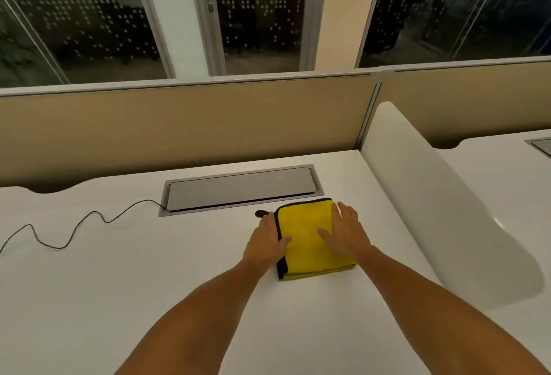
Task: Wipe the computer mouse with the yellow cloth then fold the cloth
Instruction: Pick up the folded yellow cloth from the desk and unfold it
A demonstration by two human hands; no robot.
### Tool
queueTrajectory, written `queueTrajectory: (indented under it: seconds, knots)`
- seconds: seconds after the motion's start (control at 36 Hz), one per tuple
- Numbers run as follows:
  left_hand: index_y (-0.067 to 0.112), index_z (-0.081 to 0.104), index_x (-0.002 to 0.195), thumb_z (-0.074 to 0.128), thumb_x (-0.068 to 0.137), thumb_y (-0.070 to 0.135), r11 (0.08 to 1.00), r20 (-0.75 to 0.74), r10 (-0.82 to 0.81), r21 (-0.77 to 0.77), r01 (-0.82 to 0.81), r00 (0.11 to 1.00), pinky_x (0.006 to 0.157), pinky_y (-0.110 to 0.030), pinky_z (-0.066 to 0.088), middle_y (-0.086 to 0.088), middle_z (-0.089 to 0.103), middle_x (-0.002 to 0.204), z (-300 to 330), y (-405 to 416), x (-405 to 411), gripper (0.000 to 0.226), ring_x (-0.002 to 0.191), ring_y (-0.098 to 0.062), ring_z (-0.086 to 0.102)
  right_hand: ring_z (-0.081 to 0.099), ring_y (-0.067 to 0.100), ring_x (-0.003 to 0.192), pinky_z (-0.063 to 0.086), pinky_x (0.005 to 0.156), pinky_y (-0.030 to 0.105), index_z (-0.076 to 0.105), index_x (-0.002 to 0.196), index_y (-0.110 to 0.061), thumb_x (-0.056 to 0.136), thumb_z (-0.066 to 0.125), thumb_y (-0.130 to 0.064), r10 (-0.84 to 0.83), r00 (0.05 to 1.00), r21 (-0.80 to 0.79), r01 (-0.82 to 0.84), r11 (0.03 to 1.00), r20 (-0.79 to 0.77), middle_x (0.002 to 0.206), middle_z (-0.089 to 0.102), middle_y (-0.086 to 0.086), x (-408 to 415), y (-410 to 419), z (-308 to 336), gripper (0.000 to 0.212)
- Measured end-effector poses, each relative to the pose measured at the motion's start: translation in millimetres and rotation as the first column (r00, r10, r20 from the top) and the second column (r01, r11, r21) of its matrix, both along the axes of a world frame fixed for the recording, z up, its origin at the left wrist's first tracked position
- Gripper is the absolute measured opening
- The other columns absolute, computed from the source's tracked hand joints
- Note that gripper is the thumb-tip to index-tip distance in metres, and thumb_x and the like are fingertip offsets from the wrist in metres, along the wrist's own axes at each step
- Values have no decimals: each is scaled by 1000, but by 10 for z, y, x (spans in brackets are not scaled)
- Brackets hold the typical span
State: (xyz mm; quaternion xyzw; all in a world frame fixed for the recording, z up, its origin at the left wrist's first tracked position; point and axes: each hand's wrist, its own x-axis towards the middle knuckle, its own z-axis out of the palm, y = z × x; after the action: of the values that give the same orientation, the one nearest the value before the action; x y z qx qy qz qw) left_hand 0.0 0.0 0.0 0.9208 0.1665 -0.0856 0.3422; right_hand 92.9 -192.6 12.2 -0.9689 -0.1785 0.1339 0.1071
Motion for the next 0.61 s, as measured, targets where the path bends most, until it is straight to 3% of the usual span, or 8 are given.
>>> queueTrajectory:
  seconds: [0.22, 0.39, 0.5, 0.61]
  knots:
    - [5, 32, 144, 68, 89, 47, 965, -90, 257, -17, -260, 962, 104, -42, 44, -16, 40, 141, -98, -179, 119, 78, 128, -33, 47, 28, 38, 139, 34, 108, 47, 16, 152, -5, 93, 48, -55, -180, 973, 29, 186, 982, -143, 153, 28, 19, 22, -35, -65, 83]
    - [3, 37, 136, 72, 88, 39, 902, -165, 376, -158, -401, 912, 94, -34, 48, -17, 42, 136, -98, -275, 221, 69, 117, -30, 55, 43, 39, 129, 40, 105, 46, 30, 144, -3, 93, 50, -54, -282, 914, 108, 325, 940, -293, 144, 39, 22, 59, -38, -179, 75]
    - [3, 42, 132, 73, 89, 30, 858, -164, 411, -263, -441, 897, 98, -40, 49, -18, 55, 133, -165, -263, 241, 60, 122, -34, 55, 50, 36, 125, 42, 101, 41, 39, 137, -4, 96, 55, -37, -267, 901, 198, 347, 917, -343, 139, 49, 18, 34, -21, -140, 55]
    - [4, 44, 134, 71, 91, 24, 848, -162, 400, -308, -431, 902, 99, -39, 48, -16, 55, 134, -177, -206, 143, 55, 123, -33, 55, 53, 34, 118, 45, 95, 40, 44, 134, -5, 94, 59, -25, -298, 866, 258, 419, 870, -402, 133, 53, 17, 10, 1, -65, 47]
